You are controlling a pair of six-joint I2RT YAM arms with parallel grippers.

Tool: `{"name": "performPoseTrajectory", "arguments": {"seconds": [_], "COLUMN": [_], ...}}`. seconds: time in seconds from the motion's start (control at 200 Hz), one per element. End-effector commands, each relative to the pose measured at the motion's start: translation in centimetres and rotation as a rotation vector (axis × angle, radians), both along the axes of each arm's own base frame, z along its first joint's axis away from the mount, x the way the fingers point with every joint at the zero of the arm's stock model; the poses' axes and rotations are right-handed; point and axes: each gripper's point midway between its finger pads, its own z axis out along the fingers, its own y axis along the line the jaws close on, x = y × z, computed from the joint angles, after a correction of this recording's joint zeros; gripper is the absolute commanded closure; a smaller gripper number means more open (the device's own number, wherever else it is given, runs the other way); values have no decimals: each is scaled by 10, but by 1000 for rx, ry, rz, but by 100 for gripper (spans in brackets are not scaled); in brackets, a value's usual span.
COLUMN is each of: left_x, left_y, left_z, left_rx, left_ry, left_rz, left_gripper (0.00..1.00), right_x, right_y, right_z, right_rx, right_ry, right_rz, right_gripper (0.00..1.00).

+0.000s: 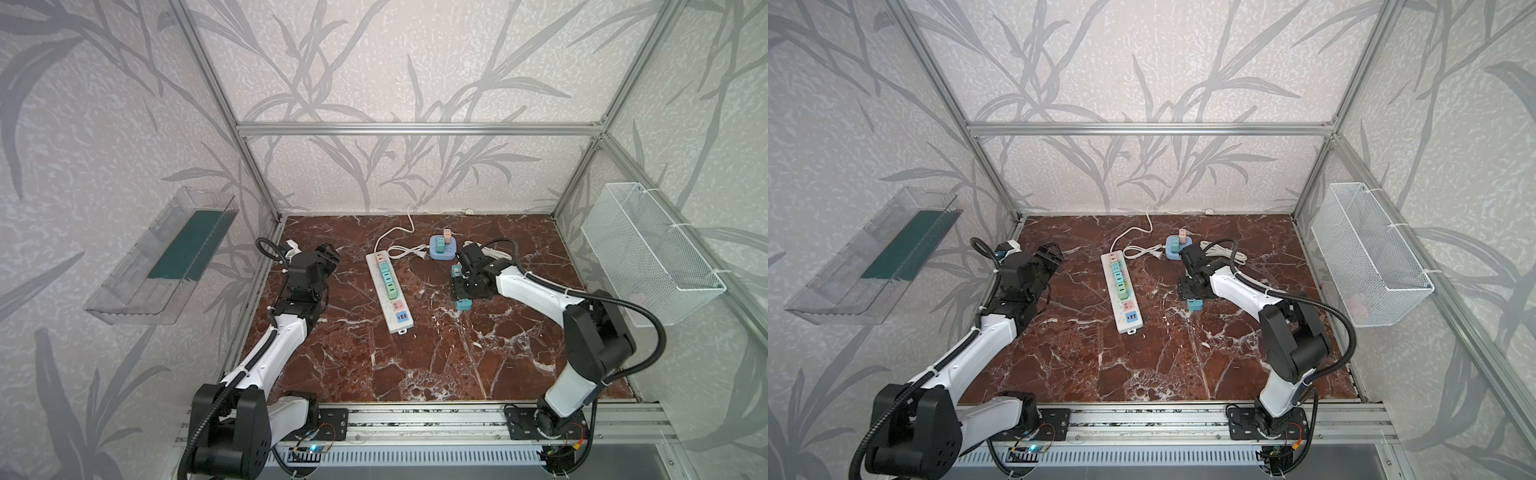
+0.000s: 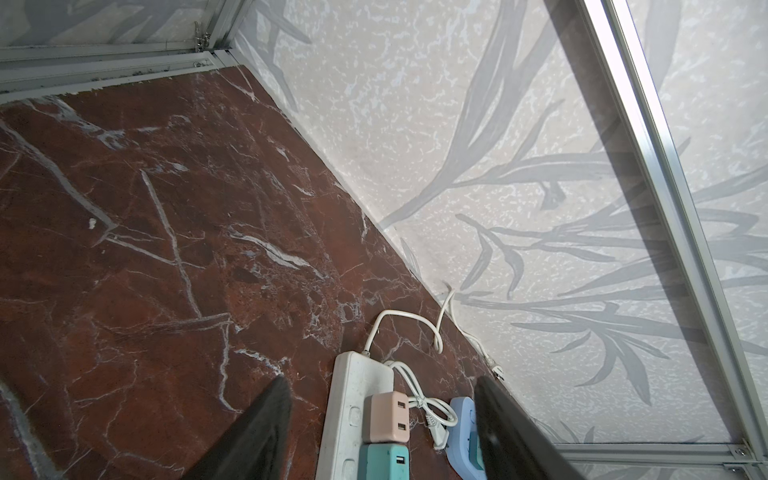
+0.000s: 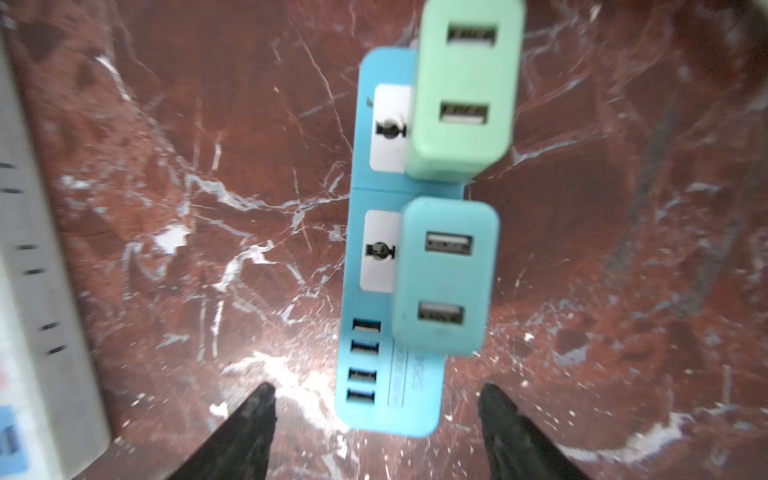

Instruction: Insert the plug

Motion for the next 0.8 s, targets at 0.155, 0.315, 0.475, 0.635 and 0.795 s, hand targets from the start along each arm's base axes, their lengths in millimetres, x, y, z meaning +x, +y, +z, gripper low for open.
{"name": "performPoseTrajectory", "arguments": {"seconds": [0.155,0.315,0.475,0.635,0.795], "left_x": [-3,-23,-45,-62,-82], "left_y": [-6,-14,-30,-9,12], "left_z": [53,71,48,31,46], "left_rx": [261,357,381,433,485], "left_ry": [-63,1,3,45,-39], "left_rz": [-87,-69,-130,-48,61], "left_gripper": [28,2,1,1,1], "right_x": [-23,-32,-33,-25,-19], "right_y": [-48,-56,-40,-63,-55], "right_z": [91,111,101,104,101], "right_rx": [-48,-30,-30,-29,-52], "right_ry": [-307,-506,-784,-833,-854], "right_rz": [-12,31,222,89,154], "right_gripper": [15,1,1,1,1]}}
